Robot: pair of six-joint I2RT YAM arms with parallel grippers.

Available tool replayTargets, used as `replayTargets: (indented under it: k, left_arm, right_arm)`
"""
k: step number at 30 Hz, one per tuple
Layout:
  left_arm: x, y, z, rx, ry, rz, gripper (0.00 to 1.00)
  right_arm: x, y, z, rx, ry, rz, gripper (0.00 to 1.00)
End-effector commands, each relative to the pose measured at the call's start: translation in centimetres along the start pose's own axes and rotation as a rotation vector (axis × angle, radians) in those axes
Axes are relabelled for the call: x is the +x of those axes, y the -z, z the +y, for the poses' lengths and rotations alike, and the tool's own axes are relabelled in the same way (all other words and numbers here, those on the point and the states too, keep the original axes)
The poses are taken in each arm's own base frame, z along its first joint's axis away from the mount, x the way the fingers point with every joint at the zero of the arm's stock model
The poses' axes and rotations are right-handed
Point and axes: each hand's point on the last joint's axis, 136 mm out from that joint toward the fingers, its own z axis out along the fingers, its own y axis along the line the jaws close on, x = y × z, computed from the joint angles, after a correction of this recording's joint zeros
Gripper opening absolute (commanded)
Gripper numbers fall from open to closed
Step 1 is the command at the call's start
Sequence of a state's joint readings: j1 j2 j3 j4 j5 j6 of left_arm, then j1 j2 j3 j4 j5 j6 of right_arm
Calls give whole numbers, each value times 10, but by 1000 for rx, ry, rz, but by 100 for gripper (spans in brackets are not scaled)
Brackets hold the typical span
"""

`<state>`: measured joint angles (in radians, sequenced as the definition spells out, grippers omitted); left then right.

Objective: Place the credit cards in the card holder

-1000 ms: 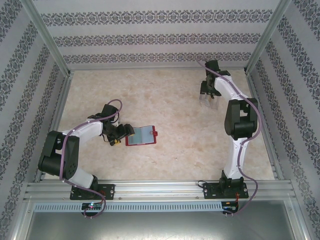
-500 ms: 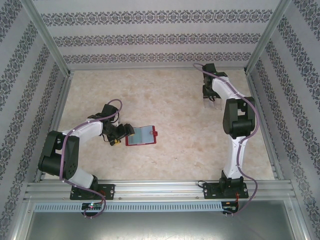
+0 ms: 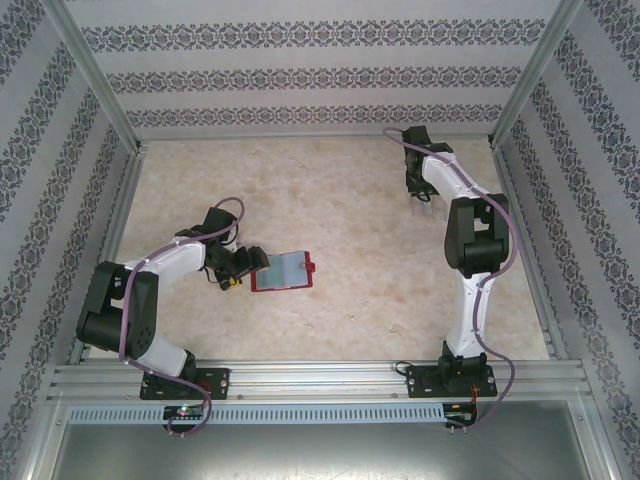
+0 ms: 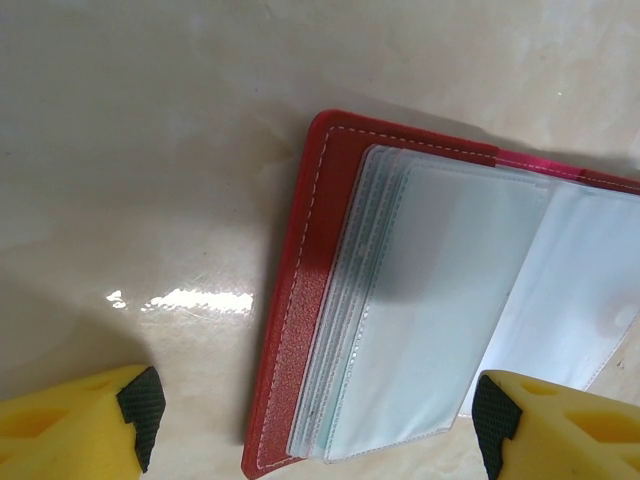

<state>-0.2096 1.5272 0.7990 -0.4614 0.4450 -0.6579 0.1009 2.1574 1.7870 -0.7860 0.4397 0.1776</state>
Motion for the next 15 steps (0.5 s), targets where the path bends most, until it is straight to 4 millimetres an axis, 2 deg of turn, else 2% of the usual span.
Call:
replayTargets:
  k: [1,15]
  left_arm:
    - [-5,2,-9,22,-29,-13,82]
    - [-4,2,-8,21,-26,-12,82]
  right_arm:
    - [-10,20,-16,48,1,-37,43]
    - [-17,35,-24,62,0,-73,39]
